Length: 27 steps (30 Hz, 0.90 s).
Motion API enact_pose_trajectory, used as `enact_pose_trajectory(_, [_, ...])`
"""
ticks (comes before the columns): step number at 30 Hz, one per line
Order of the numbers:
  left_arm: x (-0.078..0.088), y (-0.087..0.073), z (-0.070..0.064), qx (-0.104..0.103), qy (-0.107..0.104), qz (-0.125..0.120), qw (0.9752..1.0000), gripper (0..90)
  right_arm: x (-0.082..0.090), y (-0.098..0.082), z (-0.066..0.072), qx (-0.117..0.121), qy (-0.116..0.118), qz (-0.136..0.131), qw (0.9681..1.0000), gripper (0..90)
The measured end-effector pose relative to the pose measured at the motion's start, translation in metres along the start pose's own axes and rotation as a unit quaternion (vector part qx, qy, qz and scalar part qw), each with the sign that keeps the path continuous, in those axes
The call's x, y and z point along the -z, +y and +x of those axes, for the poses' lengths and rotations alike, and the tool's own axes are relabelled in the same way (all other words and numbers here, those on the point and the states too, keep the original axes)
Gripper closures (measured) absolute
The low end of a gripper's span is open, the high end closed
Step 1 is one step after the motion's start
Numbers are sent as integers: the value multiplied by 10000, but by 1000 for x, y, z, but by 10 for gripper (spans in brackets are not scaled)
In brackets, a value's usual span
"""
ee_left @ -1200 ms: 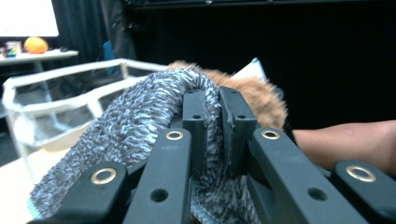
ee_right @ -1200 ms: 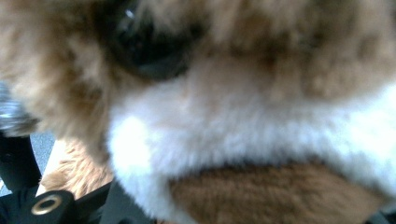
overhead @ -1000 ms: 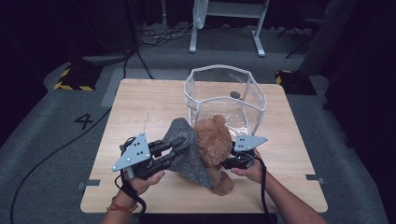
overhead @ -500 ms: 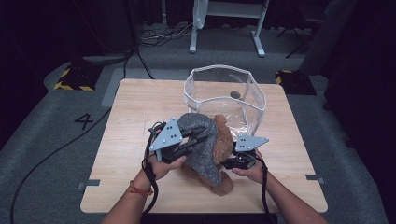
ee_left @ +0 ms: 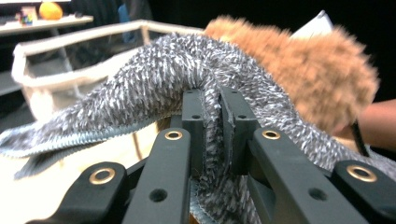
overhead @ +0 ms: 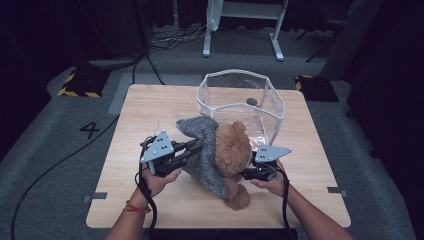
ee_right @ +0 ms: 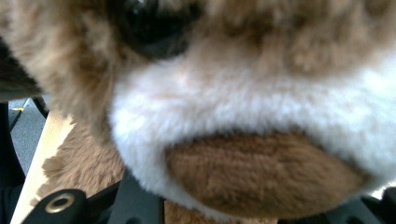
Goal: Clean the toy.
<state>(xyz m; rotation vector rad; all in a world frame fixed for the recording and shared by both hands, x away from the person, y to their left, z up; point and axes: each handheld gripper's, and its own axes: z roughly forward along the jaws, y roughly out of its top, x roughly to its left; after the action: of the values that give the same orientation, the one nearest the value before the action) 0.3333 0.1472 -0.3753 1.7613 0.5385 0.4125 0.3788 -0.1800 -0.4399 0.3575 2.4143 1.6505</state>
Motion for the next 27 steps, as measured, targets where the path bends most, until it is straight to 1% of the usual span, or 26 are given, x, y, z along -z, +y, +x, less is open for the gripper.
enact_pose_trajectory(1, [0, -6, 2, 37, 4, 94, 9999, 814, 0, 0, 0, -1, 3, 3, 10000, 614])
enact_pose_trajectory(2, [-1, -9, 3, 87, -6, 112, 9999, 814, 1, 0, -1, -8, -5, 8, 10000, 614])
enact_pose_trajectory(3, [-2, -14, 4, 146, -67, 137, 9998, 814, 1, 0, -1, -29, 4, -5, 10000, 614])
enact_pose_trajectory(4, [-5, -19, 4, 167, -91, 224, 9996, 814, 1, 0, -1, -44, 7, 1, 10000, 614])
enact_pose_trajectory(6, [-11, -26, 3, 88, -40, 471, 9988, 814, 0, 1, -2, -48, 16, 22, 10000, 615])
enact_pose_trajectory(8, [-18, -36, 2, 24, -20, 768, 9970, 814, 1, 2, -2, 5, 13, 57, 10000, 617])
enact_pose_trajectory(9, [-20, -41, 2, 2, 8, 862, 9963, 814, 3, 2, -2, 7, 1, 77, 10000, 617])
enact_pose_trajectory(11, [-23, -48, 2, 55, 2, 965, 9953, 814, 6, 2, -3, 11, -31, 79, 10000, 619])
enact_pose_trajectory(14, [-28, -58, 2, -121, 116, 1256, 9919, 814, 10, -2, -6, -84, -67, -5, 9999, 620])
enact_pose_trajectory(15, [-30, -61, 3, -122, 140, 1331, 9909, 814, 11, -4, -7, -112, -65, -41, 9999, 620])
enact_pose_trajectory(16, [-32, -65, 3, -169, 163, 1440, 9893, 814, 12, -5, -7, -145, -68, -74, 9998, 620])
enact_pose_trajectory(17, [-34, -67, 3, -190, 171, 1501, 9883, 814, 14, -6, -8, -145, -88, -93, 9998, 620])
enact_pose_trajectory(19, [-39, -73, 2, -164, 186, 1616, 9865, 813, 16, -6, -9, -126, -142, -83, 9998, 620])
enact_pose_trajectory(20, [-42, -76, 1, -182, 198, 1686, 9853, 813, 17, -7, -9, -151, -154, -100, 9997, 620])
enact_pose_trajectory(21, [-46, -79, 1, -207, 199, 1783, 9835, 813, 17, -7, -9, -172, -165, -112, 9997, 620])
enact_pose_trajectory(22, [-47, -80, 0, -159, 179, 1785, 9837, 813, 18, -8, -9, -178, -170, -123, 9996, 620])
enact_pose_trajectory(23, [-49, -81, 0, -138, 116, 1762, 9842, 813, 18, -8, -9, -183, -173, -127, 9996, 620])
enact_pose_trajectory(24, [-49, -81, -2, -85, 45, 1709, 9852, 813, 18, -8, -9, -176, -185, -123, 9996, 620])
enact_pose_trajectory(25, [-49, -80, -4, -104, -9, 1634, 9865, 813, 19, -8, -9, -180, -195, -117, 9996, 619])
enact_pose_trajectory(27, [-45, -76, -9, -38, -196, 1424, 9896, 813, 19, -9, -10, -177, -222, -139, 9995, 617])
